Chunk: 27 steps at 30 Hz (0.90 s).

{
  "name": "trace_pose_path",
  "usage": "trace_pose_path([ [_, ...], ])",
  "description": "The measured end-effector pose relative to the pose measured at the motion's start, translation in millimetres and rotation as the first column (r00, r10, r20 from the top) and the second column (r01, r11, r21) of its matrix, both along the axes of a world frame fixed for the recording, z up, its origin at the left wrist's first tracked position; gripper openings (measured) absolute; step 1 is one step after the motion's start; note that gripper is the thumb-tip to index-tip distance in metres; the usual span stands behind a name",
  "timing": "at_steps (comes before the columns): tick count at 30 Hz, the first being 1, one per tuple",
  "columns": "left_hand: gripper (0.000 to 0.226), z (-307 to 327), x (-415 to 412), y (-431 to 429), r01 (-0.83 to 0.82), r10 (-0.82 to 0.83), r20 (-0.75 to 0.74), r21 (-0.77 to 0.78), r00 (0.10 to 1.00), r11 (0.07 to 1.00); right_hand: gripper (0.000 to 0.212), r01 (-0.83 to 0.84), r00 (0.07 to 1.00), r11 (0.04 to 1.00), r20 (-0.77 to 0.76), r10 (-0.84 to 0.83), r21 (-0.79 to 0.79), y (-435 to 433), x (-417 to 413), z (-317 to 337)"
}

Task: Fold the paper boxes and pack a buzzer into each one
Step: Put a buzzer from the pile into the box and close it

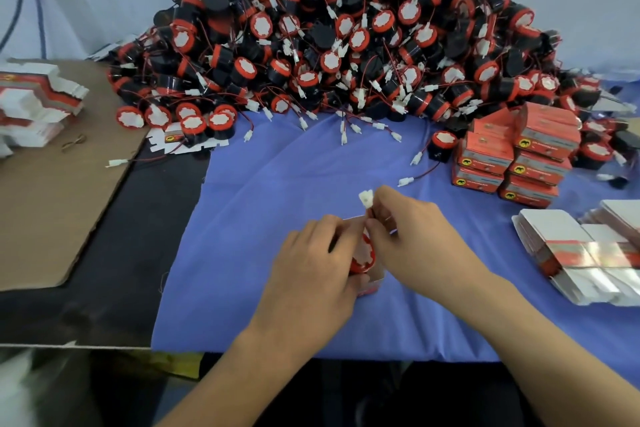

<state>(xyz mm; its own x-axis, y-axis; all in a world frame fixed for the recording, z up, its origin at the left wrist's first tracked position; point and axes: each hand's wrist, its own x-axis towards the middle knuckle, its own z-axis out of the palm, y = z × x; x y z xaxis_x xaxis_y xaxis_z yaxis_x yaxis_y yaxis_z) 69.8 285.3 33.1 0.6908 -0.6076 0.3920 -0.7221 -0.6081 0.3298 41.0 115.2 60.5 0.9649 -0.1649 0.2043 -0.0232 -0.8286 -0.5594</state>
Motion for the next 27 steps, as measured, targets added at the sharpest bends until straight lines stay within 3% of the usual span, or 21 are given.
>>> trace_pose_path([
  [5,0.048,-10.6,-4.5,-9.8,-0.035,0.041,0.04,-0.137,0.998,0.99,0.027,-0.002,1.0,1.0,0.008,0.002,0.016,-5.6,-0.6,4.7],
  [10,0.043,-28.9,-5.0,-10.8,-0.077,0.08,0.068,-0.044,0.995,0.996,0.01,-0.023,0.994,0.999,-0.108,0.019,-0.034,-5.8,-3.0,-0.3],
  [16,0.033,-30.8,-5.4,-6.3,-0.113,0.113,0.105,-0.007,0.988,0.994,0.013,-0.037,0.998,0.996,-0.061,0.032,-0.076,-10.4,0.6,-1.6],
  [19,0.039,-28.9,-4.8,-8.5,-0.161,0.162,0.072,-0.018,0.984,0.987,0.022,-0.053,0.998,0.996,-0.048,0.049,-0.073,-8.2,1.6,-1.3],
  [27,0.04,-19.2,3.0,-12.7,-0.202,0.203,-0.014,0.053,0.979,0.978,0.009,-0.047,0.998,0.998,-0.054,0.044,-0.045,-10.1,6.6,-1.0],
])
